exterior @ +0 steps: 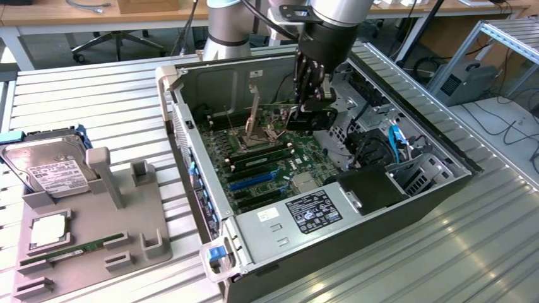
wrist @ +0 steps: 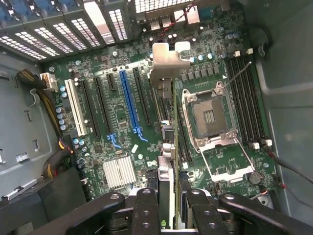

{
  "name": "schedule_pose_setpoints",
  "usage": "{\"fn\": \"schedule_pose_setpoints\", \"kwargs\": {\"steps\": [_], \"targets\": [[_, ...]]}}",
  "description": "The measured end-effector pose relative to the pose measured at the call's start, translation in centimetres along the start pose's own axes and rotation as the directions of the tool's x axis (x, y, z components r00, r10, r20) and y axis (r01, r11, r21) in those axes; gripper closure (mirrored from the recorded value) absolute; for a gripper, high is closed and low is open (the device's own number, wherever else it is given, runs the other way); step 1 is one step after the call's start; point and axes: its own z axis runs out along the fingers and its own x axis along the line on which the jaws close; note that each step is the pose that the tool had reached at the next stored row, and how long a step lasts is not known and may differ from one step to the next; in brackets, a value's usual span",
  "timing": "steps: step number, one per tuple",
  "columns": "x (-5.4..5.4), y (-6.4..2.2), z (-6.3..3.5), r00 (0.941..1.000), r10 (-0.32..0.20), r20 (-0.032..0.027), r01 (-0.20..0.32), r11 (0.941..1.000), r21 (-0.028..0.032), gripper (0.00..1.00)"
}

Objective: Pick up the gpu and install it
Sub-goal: 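Insert the gpu into the slot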

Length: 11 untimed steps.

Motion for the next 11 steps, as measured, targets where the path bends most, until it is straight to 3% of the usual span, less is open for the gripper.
{"fn": "schedule_pose_setpoints", "kwargs": {"steps": [11], "targets": [[0.00,0.00,0.01,0.9999,-0.014,-0.0005,0.014,0.9999,-0.0003,0.73]]}}
